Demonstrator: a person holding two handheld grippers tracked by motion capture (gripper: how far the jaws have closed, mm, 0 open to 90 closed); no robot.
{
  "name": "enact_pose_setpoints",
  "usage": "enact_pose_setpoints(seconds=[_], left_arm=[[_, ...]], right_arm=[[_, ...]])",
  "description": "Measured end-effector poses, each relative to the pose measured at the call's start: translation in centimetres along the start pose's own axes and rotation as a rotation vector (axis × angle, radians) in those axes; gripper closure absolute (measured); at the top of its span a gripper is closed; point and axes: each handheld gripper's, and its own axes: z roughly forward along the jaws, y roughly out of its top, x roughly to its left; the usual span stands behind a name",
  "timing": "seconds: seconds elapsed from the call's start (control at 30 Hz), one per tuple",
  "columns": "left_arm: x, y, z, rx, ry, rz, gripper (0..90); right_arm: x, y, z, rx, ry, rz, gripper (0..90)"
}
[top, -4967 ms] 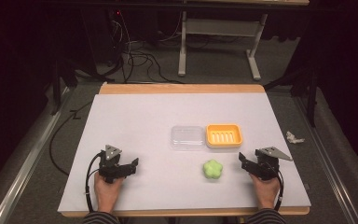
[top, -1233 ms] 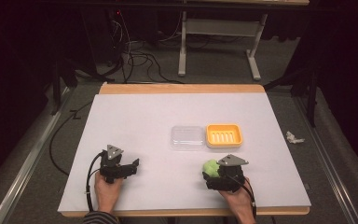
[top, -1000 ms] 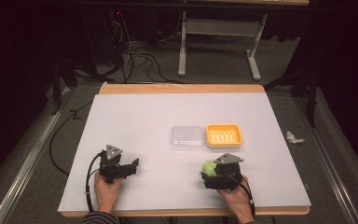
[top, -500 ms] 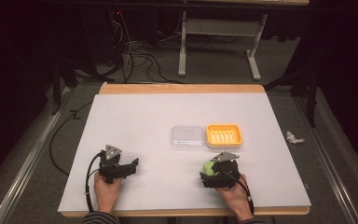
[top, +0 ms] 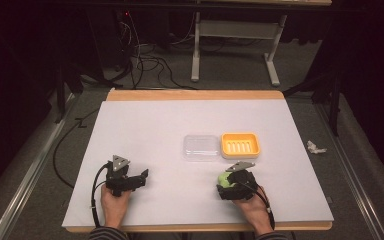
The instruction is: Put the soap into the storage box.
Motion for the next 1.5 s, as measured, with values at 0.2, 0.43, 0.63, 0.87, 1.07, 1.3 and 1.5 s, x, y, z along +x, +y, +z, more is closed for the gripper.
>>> enact_pose_setpoints(seconds=[0.2,0.43,0.63,0.87,1.07,1.3,1.5], left_arm=[[0.0,0.0,0.0,0.011,-0.002,0.006,15.6],[0.0,0.0,0.0,0.013,-0.004,0.003,15.6],[0.0,0.0,0.0,0.013,-0.008,-0.002,15.6],[0.1,0.1,-0.1,0.001,-0.011,-0.010,15.6],[0.0,0.1,-0.1,0.002,-0.010,-0.007,15.5],[0.0,0.0,-0.1,0.003,-0.009,-0.004,15.6],[0.0,0.0,0.0,0.004,-0.005,-0.001,15.6]], right_arm=[[0.1,-0.1,-0.1,-0.005,0.000,-0.005,24.7],[0.6,-0.2,-0.2,-0.003,0.008,-0.027,25.0],[0.6,0.3,-0.7,0.000,0.001,-0.053,25.1],[0.4,0.7,-0.8,-0.032,0.045,-0.038,25.1],[-0.2,0.6,-0.8,-0.060,0.064,-0.009,25.1],[-1.0,0.5,-1.6,-0.105,0.075,0.023,25.1],[-1.5,0.5,-1.8,-0.121,0.084,0.038,25.1]])
